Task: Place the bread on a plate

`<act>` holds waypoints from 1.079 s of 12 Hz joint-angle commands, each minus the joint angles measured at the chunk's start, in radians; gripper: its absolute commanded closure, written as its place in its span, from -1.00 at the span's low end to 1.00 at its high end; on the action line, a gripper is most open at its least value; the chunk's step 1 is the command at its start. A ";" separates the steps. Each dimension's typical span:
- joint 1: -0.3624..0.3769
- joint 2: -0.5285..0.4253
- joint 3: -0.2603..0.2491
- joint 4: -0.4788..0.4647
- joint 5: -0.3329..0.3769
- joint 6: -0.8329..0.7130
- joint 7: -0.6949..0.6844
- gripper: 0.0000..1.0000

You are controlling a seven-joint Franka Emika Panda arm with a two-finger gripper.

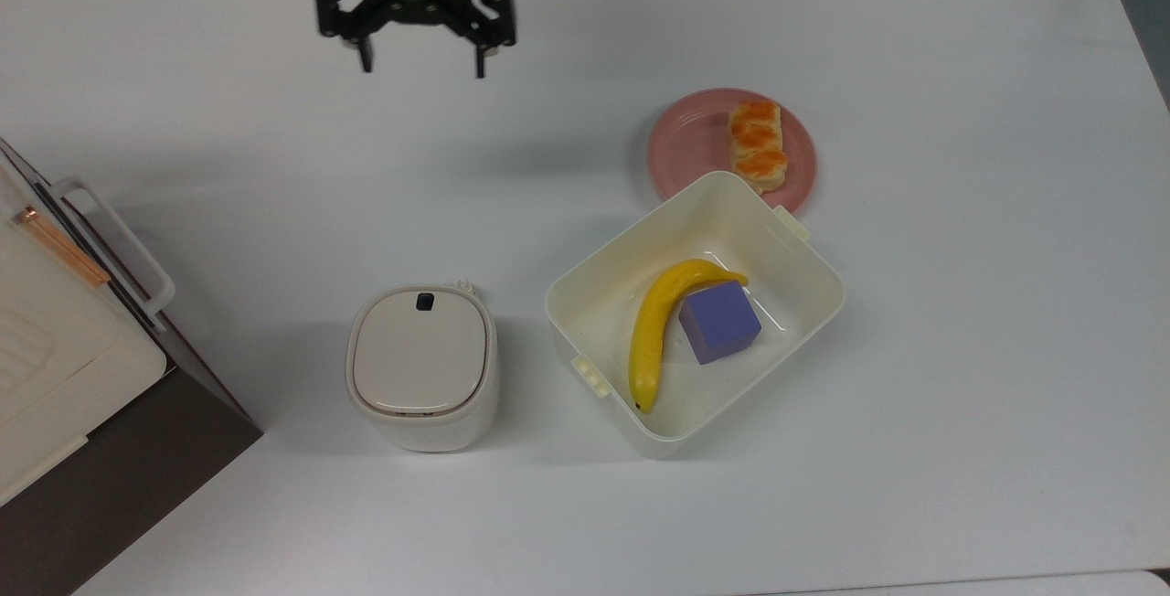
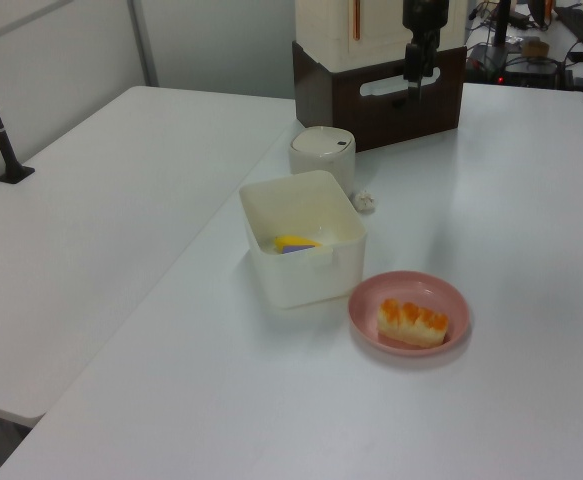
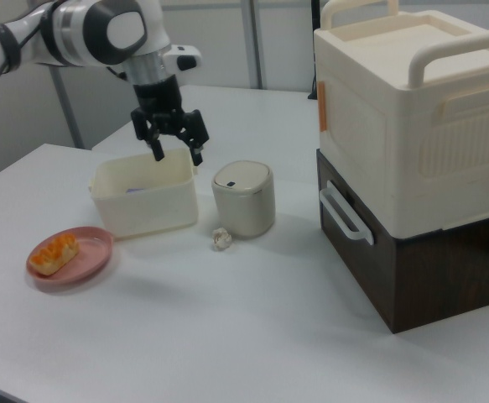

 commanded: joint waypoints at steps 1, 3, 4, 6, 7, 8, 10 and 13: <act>-0.046 0.048 -0.036 0.131 0.116 -0.031 -0.004 -1.00; -0.054 0.039 -0.061 0.136 0.173 -0.066 0.025 -1.00; -0.051 0.032 -0.059 0.131 0.167 -0.093 0.028 -1.00; -0.051 -0.039 -0.059 0.087 0.164 -0.097 0.028 -1.00; -0.050 -0.057 -0.058 0.062 0.163 -0.095 0.028 -1.00; -0.045 -0.065 -0.053 0.053 0.161 -0.092 0.028 -1.00; -0.044 -0.079 -0.055 0.038 0.161 -0.086 0.027 -1.00; -0.024 -0.110 -0.059 -0.016 0.158 -0.063 0.023 -1.00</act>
